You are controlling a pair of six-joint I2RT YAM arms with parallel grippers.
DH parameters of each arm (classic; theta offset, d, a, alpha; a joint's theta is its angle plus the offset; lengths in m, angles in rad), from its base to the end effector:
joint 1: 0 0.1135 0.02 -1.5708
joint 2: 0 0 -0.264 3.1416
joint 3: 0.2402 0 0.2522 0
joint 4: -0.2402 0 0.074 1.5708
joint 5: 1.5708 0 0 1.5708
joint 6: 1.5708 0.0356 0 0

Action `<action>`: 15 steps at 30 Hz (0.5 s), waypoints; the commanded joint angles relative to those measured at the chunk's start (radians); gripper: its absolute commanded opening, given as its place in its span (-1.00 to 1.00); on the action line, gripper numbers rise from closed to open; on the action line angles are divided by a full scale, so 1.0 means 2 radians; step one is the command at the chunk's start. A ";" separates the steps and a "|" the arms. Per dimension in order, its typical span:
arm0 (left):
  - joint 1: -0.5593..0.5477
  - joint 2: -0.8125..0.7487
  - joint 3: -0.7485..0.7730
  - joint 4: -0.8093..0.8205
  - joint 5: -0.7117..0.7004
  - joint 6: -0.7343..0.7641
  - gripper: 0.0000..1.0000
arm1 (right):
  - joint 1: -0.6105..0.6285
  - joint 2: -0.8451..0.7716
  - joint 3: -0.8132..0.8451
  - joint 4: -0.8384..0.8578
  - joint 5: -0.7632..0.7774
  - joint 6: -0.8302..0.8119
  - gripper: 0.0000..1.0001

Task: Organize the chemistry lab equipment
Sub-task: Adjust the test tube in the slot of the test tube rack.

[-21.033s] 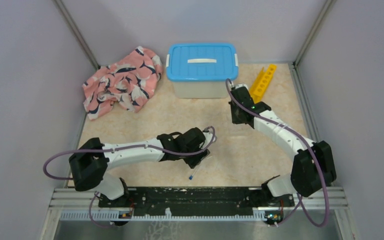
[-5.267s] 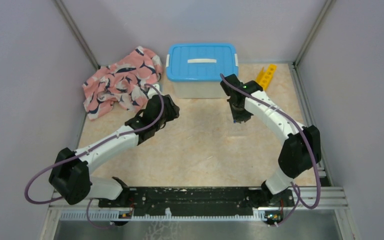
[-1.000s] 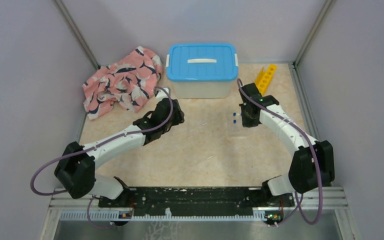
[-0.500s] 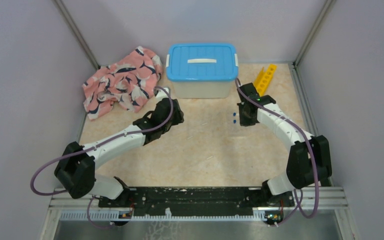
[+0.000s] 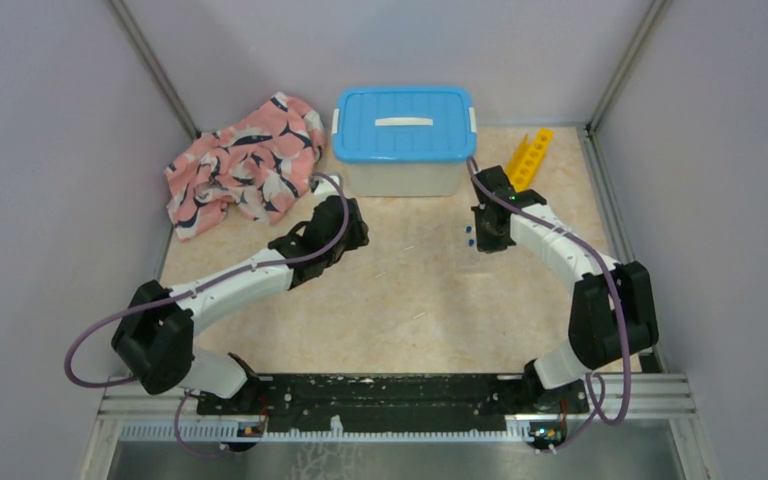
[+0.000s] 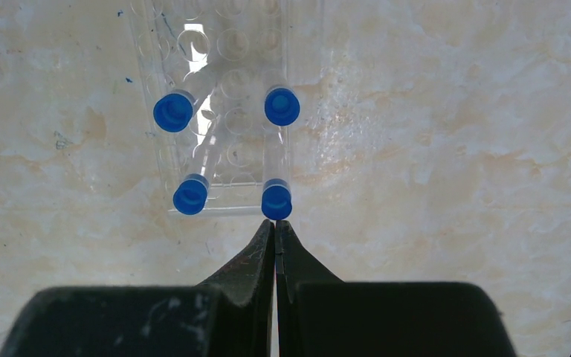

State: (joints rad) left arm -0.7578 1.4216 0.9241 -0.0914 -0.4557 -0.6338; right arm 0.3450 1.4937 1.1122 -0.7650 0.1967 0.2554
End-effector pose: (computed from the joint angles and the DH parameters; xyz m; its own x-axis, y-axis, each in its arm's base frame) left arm 0.2380 -0.2036 0.2515 -0.5332 -0.2276 -0.8148 0.0442 0.9543 -0.2955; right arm 0.2792 0.0929 0.2419 -0.8945 -0.0582 -0.4433 -0.0310 0.9972 -0.0683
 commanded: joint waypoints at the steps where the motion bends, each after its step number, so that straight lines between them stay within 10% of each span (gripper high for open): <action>1: -0.002 0.004 0.018 0.007 -0.004 0.006 0.01 | 0.004 0.006 0.009 0.021 -0.001 0.002 -1.00; 15: -0.002 0.005 0.023 0.004 -0.009 0.018 0.03 | 0.006 -0.054 0.027 -0.007 0.003 -0.003 -1.00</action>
State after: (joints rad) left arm -0.7578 1.4273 0.9363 -0.0906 -0.4561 -0.6285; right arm 0.3462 1.4883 1.1130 -0.7708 0.1932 0.2539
